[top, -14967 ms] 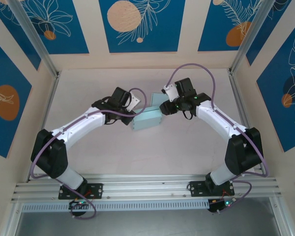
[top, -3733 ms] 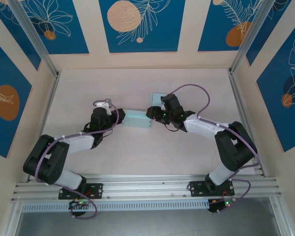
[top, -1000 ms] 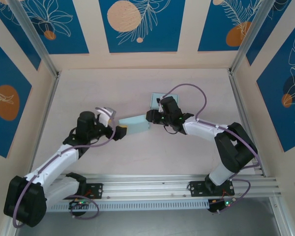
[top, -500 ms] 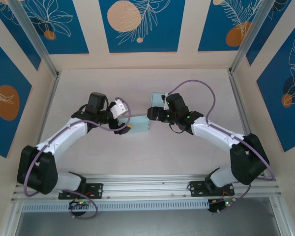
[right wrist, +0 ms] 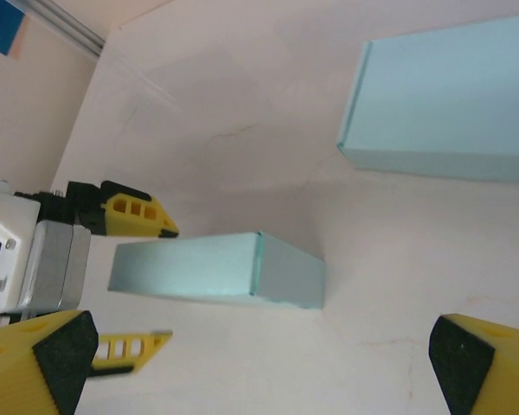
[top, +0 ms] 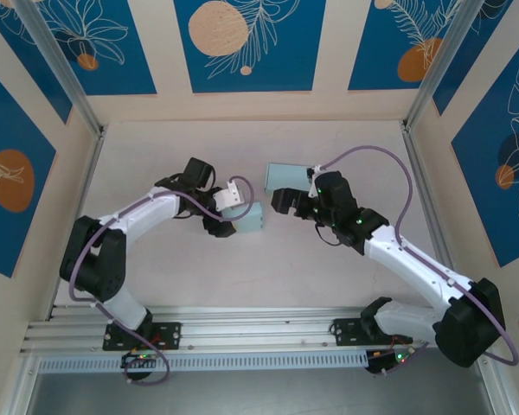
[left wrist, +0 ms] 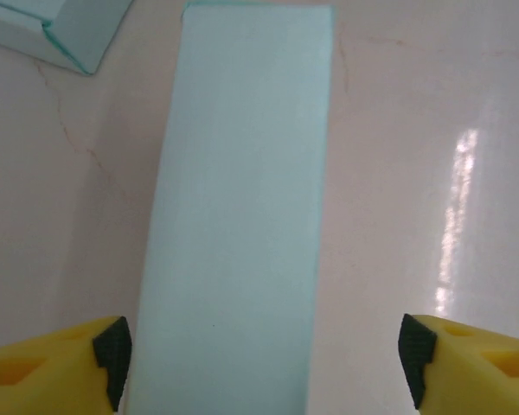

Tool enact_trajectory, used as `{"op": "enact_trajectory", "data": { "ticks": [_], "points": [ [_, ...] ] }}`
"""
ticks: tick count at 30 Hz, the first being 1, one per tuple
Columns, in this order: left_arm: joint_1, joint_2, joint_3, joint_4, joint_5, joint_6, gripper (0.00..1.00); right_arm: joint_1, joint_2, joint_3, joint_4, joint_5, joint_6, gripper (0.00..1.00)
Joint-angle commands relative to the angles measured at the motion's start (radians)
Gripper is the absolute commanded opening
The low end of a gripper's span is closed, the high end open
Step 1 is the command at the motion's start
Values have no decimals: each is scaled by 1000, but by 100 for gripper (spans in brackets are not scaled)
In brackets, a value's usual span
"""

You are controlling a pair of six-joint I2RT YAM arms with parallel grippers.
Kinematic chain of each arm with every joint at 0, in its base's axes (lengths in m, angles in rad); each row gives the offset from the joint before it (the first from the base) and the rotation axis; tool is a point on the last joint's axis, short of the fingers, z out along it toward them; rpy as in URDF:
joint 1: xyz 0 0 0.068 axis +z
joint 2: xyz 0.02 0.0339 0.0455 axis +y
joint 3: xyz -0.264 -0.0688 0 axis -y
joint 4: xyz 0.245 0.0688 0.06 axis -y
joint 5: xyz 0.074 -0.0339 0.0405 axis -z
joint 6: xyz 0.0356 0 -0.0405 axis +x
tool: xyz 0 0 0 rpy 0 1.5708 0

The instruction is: Fold the paper box

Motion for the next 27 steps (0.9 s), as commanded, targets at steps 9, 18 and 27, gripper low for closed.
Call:
{"op": "enact_trajectory", "data": {
  "ticks": [9, 18, 27],
  "points": [
    [-50, 9, -2, 46, -164, 53, 38, -4, -148, -45, -125, 109, 48, 100],
    [-70, -103, -160, 392, -433, 84, 15, -12, -203, -68, -148, 138, 72, 100],
    [-78, 73, -227, 892, -699, 337, 18, -14, -256, -81, -181, 147, 85, 100]
  ]
}}
